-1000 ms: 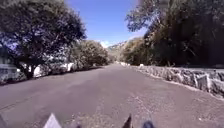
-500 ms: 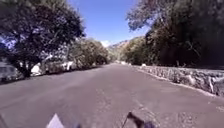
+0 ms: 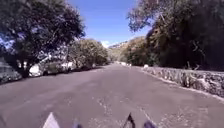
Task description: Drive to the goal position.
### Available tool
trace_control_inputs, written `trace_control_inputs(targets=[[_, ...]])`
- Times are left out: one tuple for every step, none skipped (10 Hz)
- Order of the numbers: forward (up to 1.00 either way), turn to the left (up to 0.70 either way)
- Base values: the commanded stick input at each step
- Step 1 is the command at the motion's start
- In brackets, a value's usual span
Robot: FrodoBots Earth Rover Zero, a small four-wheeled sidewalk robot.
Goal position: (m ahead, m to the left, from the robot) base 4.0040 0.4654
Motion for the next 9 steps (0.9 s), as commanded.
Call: trace_control_inputs(targets=[[0.85, 0.0], [0.85, 0.0], [0.85, 0.0], [0.85, 0.0], [0.85, 0.0], [0.85, 0.0], [0.85, 0.0], [0.85, 0.0], [0.85, 0.0]])
